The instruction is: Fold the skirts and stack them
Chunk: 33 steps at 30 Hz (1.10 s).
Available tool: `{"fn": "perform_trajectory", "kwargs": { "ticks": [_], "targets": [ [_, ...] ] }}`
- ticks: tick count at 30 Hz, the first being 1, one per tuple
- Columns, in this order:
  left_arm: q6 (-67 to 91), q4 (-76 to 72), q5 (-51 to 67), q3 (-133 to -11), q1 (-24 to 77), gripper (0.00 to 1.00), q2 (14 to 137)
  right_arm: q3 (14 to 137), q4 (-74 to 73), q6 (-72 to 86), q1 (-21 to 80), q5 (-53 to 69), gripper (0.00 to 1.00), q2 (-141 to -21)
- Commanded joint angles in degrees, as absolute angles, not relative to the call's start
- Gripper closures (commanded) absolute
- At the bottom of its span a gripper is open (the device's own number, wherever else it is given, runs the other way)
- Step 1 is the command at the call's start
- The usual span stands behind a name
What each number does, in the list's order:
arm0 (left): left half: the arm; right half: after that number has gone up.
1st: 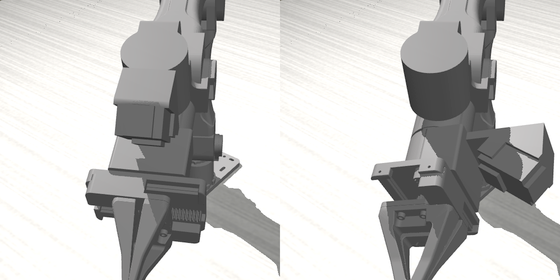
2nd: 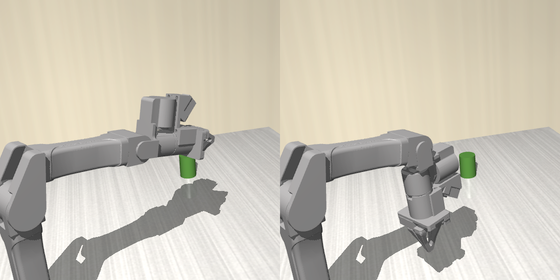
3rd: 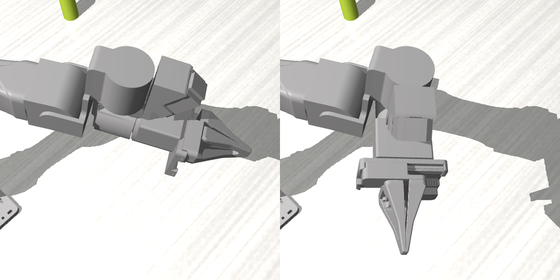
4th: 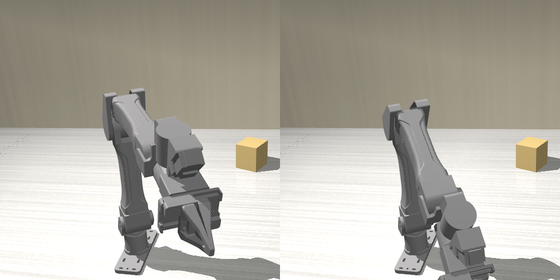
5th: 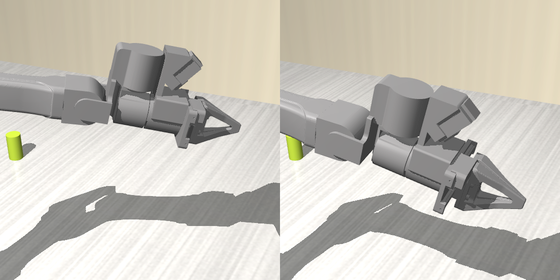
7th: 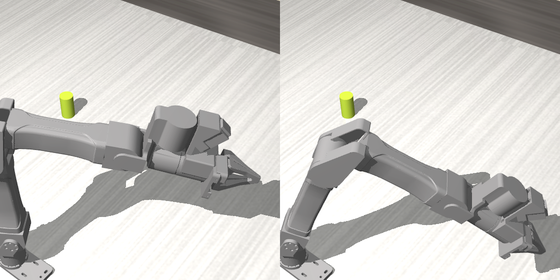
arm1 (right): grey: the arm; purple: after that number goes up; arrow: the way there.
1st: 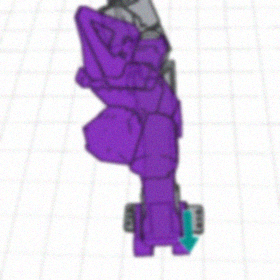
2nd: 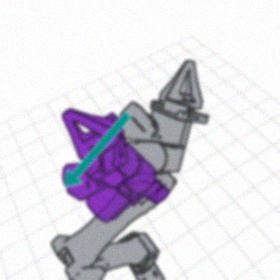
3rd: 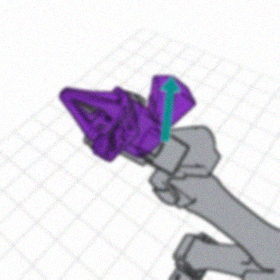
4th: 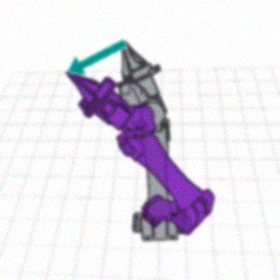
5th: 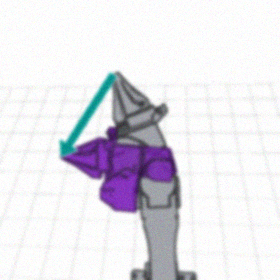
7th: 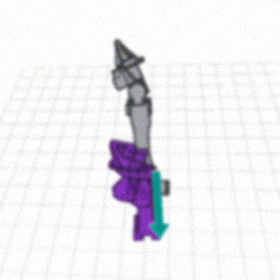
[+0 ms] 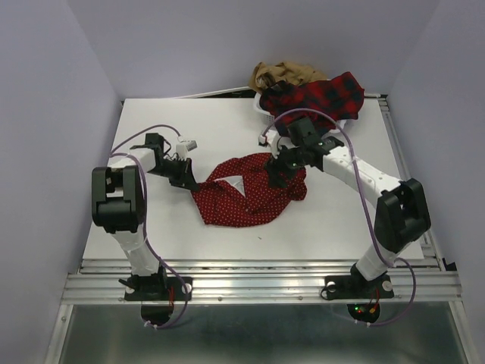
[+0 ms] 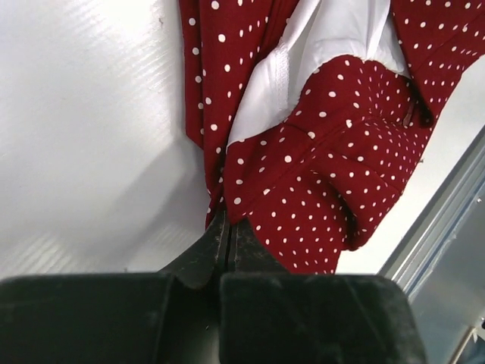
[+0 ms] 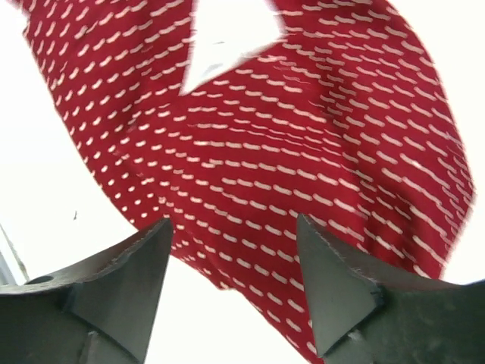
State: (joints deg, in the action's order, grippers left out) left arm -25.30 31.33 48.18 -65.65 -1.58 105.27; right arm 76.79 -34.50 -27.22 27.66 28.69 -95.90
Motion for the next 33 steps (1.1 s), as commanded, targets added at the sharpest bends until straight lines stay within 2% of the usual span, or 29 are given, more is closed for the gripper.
{"fn": "perform_trajectory", "kwargs": {
  "ticks": [1, 5, 10, 13, 18, 21, 24, 28, 29, 30, 32, 33],
  "targets": [
    [-24.3, 29.8, 45.9, -67.3, -1.6, 1.00, 98.1, 71.7, -30.3, -36.8, 36.5, 25.1, 0.31, -92.8],
    [-24.5, 30.2, 44.5, -67.1, -1.5, 1.00, 97.9, 71.5, -25.2, -31.4, 41.6, 19.6, 0.36, -97.4],
    [-24.5, 28.7, 42.8, -65.6, -1.6, 1.00, 96.7, 79.3, -20.5, -21.0, 42.1, 14.5, 0.36, -105.6],
    [-24.8, 28.5, 42.2, -65.4, -1.4, 1.00, 96.2, 81.1, -18.0, -19.9, 42.1, 13.4, 0.36, -108.5],
    [-25.0, 28.3, 41.7, -65.6, -1.4, 1.00, 96.3, 84.8, -18.6, -25.0, 42.1, 15.3, 0.25, -113.4],
    [-24.5, 27.8, 41.7, -66.0, -1.4, 1.00, 96.6, 87.8, -24.0, -26.7, 42.1, 18.8, 0.26, -116.7],
    [-24.3, 27.6, 41.7, -66.3, -1.4, 1.00, 96.8, 88.3, -25.0, -27.8, 42.1, 19.8, 0.34, -118.0],
    [-24.5, 27.6, 41.0, -66.4, -1.5, 1.00, 96.7, 88.0, -25.0, -29.0, 42.1, 18.2, 0.65, -118.4],
    [-24.7, 27.7, 40.8, -66.4, -1.4, 1.00, 96.6, 88.1, -25.1, -28.7, 42.1, 17.1, 0.82, -118.0],
    [-24.7, 27.7, 40.6, -66.4, -1.4, 1.00, 96.5, 88.1, -25.1, -28.7, 42.1, 16.7, 0.90, -117.5],
    [-25.1, 27.9, 40.0, -66.4, -1.5, 1.00, 95.8, 88.1, -25.0, -28.0, 42.1, 15.9, 0.99, -115.4],
    [-25.1, 27.9, 39.8, -66.4, -1.4, 1.00, 95.5, 88.2, -25.1, -27.6, 41.6, 15.7, 0.99, -114.5]
  ]
}}
